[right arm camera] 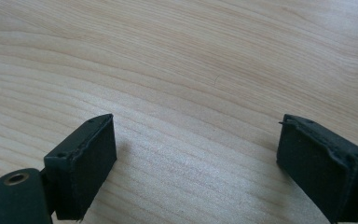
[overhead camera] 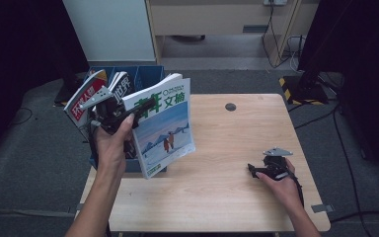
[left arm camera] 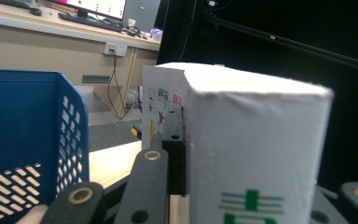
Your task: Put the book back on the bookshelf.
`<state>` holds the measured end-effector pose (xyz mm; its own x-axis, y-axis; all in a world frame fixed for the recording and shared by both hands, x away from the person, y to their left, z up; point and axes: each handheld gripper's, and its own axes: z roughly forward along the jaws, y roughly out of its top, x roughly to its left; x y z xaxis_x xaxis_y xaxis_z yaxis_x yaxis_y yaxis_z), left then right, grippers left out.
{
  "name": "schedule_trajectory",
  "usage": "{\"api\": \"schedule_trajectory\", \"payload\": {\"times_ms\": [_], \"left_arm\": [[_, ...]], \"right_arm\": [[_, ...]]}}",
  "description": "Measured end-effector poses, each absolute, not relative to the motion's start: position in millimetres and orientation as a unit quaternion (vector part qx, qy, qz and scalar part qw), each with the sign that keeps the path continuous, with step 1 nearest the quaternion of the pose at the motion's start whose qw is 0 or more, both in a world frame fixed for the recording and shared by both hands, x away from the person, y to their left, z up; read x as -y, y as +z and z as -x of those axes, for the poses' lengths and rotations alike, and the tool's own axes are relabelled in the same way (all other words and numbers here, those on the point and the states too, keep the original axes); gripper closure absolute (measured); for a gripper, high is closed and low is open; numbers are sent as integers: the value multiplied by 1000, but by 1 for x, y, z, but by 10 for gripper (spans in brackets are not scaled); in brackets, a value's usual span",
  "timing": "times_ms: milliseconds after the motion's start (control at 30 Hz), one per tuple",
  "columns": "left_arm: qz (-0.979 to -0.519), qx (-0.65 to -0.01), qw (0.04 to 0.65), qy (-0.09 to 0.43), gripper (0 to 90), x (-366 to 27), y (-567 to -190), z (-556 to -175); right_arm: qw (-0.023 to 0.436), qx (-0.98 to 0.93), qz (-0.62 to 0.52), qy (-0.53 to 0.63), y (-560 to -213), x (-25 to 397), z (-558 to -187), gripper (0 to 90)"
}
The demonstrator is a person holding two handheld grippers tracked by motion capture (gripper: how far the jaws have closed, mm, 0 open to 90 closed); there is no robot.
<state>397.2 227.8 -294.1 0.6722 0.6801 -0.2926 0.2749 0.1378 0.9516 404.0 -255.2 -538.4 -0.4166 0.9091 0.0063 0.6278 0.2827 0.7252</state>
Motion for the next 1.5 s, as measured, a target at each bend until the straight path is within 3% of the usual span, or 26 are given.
{"api": "schedule_trajectory", "payload": {"times_ms": [1500], "left_arm": [[-605, -416, 646, 208, 734, -296, -277, -373]], "right_arm": [[211, -772, -499, 333, -538, 256, -404, 120]]}}
